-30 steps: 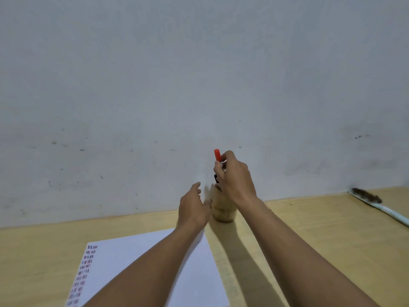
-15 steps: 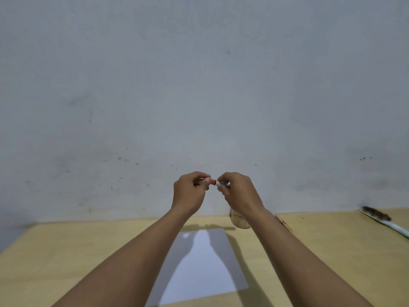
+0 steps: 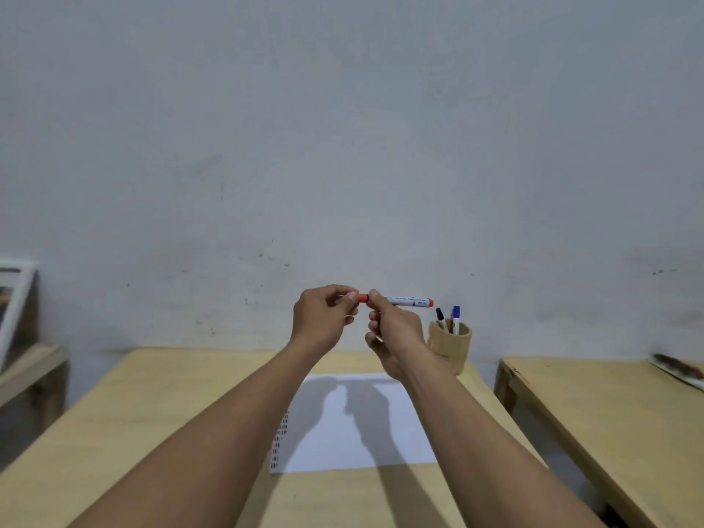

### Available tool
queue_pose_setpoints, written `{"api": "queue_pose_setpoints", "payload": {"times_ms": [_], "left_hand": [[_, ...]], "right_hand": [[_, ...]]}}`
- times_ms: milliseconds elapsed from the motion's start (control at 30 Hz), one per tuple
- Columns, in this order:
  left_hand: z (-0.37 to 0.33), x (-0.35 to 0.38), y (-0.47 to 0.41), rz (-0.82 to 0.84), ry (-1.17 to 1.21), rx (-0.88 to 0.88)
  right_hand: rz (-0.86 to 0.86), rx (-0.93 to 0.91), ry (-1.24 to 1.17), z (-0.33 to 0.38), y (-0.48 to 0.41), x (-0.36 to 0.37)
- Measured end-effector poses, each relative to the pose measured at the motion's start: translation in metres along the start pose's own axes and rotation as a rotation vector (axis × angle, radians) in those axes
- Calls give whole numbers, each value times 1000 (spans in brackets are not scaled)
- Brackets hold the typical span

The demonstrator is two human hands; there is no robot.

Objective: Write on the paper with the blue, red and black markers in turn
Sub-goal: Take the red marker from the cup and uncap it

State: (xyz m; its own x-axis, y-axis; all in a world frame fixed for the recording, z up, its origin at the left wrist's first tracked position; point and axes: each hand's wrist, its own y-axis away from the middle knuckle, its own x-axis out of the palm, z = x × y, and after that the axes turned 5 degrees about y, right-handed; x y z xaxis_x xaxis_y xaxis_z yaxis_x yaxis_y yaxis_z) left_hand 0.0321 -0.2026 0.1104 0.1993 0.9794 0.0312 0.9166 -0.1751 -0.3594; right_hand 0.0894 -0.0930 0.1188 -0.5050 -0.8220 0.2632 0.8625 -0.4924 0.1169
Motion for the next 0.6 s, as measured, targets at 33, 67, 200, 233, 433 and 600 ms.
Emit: {"api": "queue_pose_setpoints", "payload": {"times_ms": [33,67,200,233,433,600], "left_hand": [[1,-6,1,-3,-9,1],[2,-11,2,-7,-14,2],[7,-39,2,-46,-56,-20],[11,-47,3,-54,-96,-26],[42,-88,9,-82,-387,-62],[83,-111,22,-68,-510,-113]], "right_hand": [[0,3,-20,-4,1,6],[-4,-4,-30,-7,3,12],[-15,-58,-46,-16,6,29],[-9,-62,-27,-19,7,31],[34,-53,114,-48,7,42],[58,-79,220,-82,6,48]]}}
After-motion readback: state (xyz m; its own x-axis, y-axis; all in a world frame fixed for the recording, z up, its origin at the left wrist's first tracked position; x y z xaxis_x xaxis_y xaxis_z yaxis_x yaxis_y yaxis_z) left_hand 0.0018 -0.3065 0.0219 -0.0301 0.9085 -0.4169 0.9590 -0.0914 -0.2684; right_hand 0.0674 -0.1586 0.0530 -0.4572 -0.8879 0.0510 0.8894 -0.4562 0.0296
